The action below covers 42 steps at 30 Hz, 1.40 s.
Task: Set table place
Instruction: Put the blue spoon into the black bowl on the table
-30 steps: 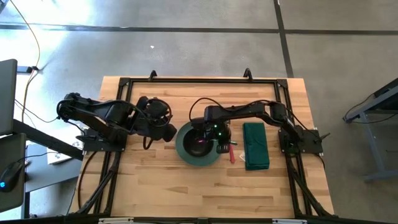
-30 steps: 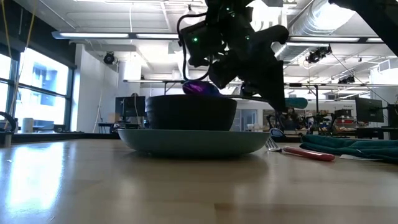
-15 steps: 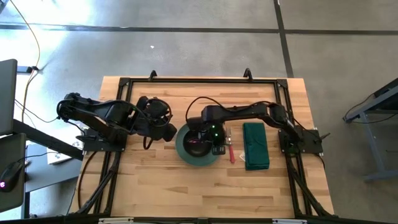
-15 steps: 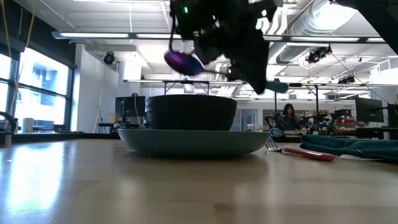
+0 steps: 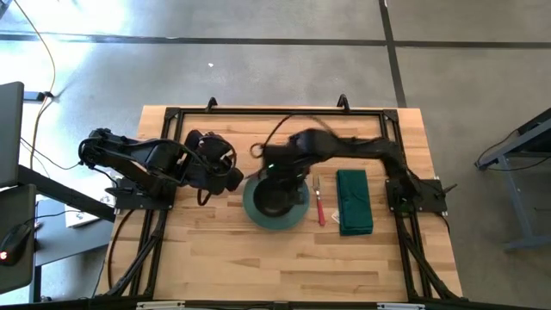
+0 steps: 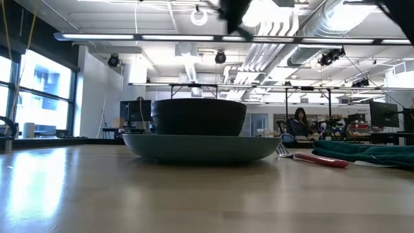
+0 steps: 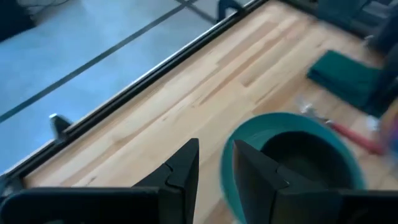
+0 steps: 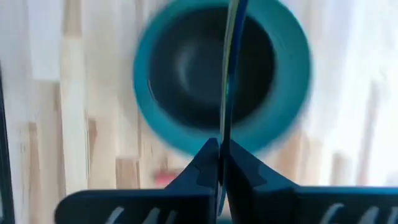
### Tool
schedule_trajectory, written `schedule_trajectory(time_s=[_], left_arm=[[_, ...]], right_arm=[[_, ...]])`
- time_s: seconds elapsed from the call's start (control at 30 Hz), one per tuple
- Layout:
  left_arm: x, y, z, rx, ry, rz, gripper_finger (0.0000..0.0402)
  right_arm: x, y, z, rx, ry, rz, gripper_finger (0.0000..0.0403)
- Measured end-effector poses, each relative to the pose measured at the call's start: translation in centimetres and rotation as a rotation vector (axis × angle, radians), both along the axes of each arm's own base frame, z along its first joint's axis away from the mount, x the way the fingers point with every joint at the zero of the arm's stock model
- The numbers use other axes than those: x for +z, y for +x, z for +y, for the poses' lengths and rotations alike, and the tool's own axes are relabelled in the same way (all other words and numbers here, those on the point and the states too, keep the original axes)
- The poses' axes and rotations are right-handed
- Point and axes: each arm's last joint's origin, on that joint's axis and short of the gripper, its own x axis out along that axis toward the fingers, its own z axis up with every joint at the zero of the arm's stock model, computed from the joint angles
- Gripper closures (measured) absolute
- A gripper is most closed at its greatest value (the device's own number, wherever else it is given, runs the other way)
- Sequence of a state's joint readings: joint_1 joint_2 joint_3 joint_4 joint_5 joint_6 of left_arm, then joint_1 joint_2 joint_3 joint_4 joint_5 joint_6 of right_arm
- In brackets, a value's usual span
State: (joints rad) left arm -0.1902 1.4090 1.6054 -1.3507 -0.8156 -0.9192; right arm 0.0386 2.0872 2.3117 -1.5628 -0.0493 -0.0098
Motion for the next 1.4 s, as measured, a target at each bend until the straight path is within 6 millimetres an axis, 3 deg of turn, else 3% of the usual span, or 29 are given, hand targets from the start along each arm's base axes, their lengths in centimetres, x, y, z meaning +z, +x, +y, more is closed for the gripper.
schedule_trajectory(time_s=[0.23, 0.53, 0.73, 0.93, 1.1, 1.4], left_arm=[[-0.1, -1.0, 0.3, 0.123, 0.02, -0.034, 0.0318], [-1.3, 4.1, -0.4, 0.004, 0.164, -0.296, 0.0318], [0.5, 6.2, -0.9, -0.168, 0.249, -0.449, 0.0318], [2.2, 6.8, -1.4, -0.343, 0.304, -0.544, 0.0309], [2.2, 7.0, -1.2, -0.423, 0.255, -0.57, 0.0264], [2.3, 7.1, -1.5, -0.505, 0.192, -0.608, 0.0169]], right_arm=[[6.1, -5.6, -0.9, -0.183, -0.093, -0.184, 0.0403], [12.0, -9.3, 0.8, -0.127, -0.131, -0.546, 0.0403], [12.0, -9.3, 2.2, -0.081, -0.116, -0.563, 0.0403], [10.0, -8.5, 3.3, -0.065, -0.111, -0.49, 0.0403], [8.8, -8.2, 3.7, -0.069, -0.107, -0.454, 0.0403], [10.1, -7.9, 3.7, -0.045, -0.107, -0.557, 0.0403]])
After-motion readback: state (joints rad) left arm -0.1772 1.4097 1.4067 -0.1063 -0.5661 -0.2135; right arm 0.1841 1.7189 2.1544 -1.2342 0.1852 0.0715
